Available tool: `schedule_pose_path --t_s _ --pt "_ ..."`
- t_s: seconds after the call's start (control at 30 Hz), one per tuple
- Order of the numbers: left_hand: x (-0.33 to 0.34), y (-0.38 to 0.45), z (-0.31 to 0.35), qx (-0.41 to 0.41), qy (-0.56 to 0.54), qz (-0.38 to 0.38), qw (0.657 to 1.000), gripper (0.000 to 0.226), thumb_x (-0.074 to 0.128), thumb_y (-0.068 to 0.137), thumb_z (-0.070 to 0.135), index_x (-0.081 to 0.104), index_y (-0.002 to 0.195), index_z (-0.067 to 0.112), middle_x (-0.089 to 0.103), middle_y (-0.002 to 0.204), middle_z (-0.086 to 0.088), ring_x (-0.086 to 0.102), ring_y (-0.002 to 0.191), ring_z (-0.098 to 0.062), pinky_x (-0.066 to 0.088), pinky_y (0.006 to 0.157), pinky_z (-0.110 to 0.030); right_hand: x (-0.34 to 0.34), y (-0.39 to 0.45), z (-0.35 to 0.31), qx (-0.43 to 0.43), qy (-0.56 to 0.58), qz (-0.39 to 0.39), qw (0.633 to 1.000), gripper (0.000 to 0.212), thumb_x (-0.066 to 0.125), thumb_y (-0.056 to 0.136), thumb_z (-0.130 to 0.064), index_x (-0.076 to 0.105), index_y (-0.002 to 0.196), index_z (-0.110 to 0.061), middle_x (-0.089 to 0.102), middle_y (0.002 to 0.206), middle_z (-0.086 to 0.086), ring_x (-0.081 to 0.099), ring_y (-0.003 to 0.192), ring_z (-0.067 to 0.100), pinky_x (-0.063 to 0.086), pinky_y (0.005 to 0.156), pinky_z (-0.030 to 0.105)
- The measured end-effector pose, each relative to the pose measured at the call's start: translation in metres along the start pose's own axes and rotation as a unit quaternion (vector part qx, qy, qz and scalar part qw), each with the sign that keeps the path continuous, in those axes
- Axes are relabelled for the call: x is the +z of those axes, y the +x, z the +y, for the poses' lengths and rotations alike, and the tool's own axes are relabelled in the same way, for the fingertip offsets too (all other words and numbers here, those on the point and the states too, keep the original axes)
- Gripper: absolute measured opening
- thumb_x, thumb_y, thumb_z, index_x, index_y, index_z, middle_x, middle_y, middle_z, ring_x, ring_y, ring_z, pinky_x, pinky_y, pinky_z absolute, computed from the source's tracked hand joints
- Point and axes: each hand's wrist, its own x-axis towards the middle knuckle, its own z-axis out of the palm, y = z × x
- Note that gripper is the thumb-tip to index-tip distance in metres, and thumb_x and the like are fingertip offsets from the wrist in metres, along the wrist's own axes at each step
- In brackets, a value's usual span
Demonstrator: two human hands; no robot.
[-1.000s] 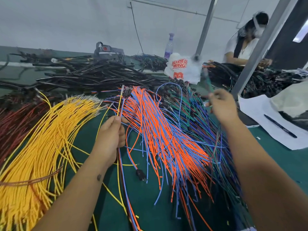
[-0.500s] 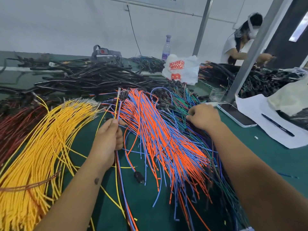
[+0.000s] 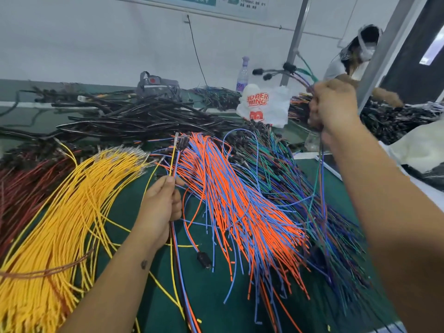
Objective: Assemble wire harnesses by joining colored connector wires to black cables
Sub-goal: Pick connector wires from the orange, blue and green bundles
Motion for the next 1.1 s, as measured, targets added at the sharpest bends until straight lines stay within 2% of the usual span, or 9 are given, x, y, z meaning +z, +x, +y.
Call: schedule_pose_path --t_s 0.13,0.27,0.4,0.5,0.63,0.73,0.87,0.97,1.1 --pt "0.001 0.000 0.000 -0.004 0.002 0.006 1.000 0.033 0.033 0.105 0.026 0.055 0.086 0.013 0.025 0.050 0.006 0.016 0.041 -0.008 0.016 0.038 -0.017 -0.002 0.000 -0.008 0.179 0.181 -0.117 0.960 0.026 0.039 0.102 -0.022 0.056 0.085 -0.013 0.047 0.052 -0.003 0.035 0.037 0.007 0.034 0.042 0.015" --pt "0.001 -0.001 0.002 -0.006 0.006 0.005 1.000 0.032 0.033 0.105 0.026 0.055 0.088 0.012 0.025 0.050 0.006 0.017 0.041 -0.008 0.016 0.039 -0.017 0.009 -0.025 0.037 0.245 -0.003 -0.306 0.920 0.013 0.051 0.099 -0.024 0.053 0.099 -0.011 0.064 0.079 0.009 0.062 0.058 0.019 0.054 0.052 0.026" --pt "0.000 -0.001 0.002 -0.008 0.009 0.007 1.000 0.032 0.033 0.105 0.026 0.056 0.087 0.013 0.026 0.050 0.006 0.017 0.041 -0.009 0.017 0.037 -0.018 0.017 -0.050 0.083 0.284 -0.129 -0.377 0.872 0.012 0.064 0.091 -0.016 0.059 0.087 -0.006 0.063 0.074 0.011 0.060 0.057 0.020 0.049 0.047 0.023" --pt "0.001 -0.001 0.002 -0.005 0.008 0.010 1.000 0.032 0.033 0.105 0.025 0.056 0.087 0.012 0.025 0.050 0.005 0.017 0.041 -0.008 0.017 0.038 -0.016 0.023 -0.062 0.093 0.306 -0.125 -0.364 0.871 0.017 0.065 0.090 -0.015 0.057 0.081 -0.003 0.062 0.057 0.007 0.057 0.043 0.016 0.045 0.040 0.020" --pt "0.001 -0.002 0.002 0.001 0.001 0.003 1.000 0.031 0.034 0.105 0.025 0.055 0.086 0.012 0.025 0.049 0.007 0.016 0.039 -0.007 0.017 0.037 -0.015 0.036 -0.059 0.074 0.307 0.014 -0.261 0.915 0.015 0.046 0.100 -0.018 0.054 0.090 -0.011 0.039 0.041 -0.004 0.024 0.027 0.006 0.019 0.031 0.013" --pt "0.000 -0.004 0.003 -0.001 0.004 0.000 1.000 0.031 0.034 0.105 0.025 0.055 0.088 0.012 0.025 0.049 0.007 0.017 0.040 -0.007 0.018 0.037 -0.016 0.038 -0.049 0.032 0.240 0.165 -0.200 0.935 0.023 0.037 0.102 -0.019 0.054 0.089 -0.010 0.028 0.039 -0.007 0.017 0.027 0.005 0.013 0.030 0.015" --pt "0.002 -0.003 0.003 -0.010 -0.002 0.008 1.000 0.032 0.033 0.105 0.023 0.056 0.086 0.013 0.025 0.046 0.009 0.016 0.039 -0.007 0.016 0.037 -0.016 0.035 -0.046 -0.026 0.130 0.311 -0.212 0.917 0.022 0.038 0.100 -0.019 0.058 0.092 -0.011 0.026 0.042 -0.006 0.017 0.030 0.006 0.011 0.036 0.017" --pt "0.005 -0.003 0.005 -0.022 -0.037 0.001 0.999 0.033 0.031 0.106 0.020 0.053 0.083 0.012 0.026 0.043 0.010 0.017 0.036 -0.005 0.015 0.037 -0.014 0.044 -0.051 -0.044 0.072 0.246 -0.230 0.939 0.019 0.043 0.099 -0.016 0.060 0.094 -0.010 0.024 0.041 -0.006 0.016 0.030 0.007 0.009 0.039 0.017" --pt "0.000 0.007 0.020 -0.126 -0.145 0.032 0.981 0.033 0.027 0.106 0.018 0.045 0.078 0.015 0.025 0.039 0.010 0.016 0.029 -0.003 0.012 0.031 -0.014 0.094 -0.077 -0.024 0.130 0.134 -0.274 0.943 0.015 0.042 0.099 -0.012 0.052 0.088 -0.012 0.026 0.040 -0.005 0.016 0.027 0.006 0.011 0.036 0.011"
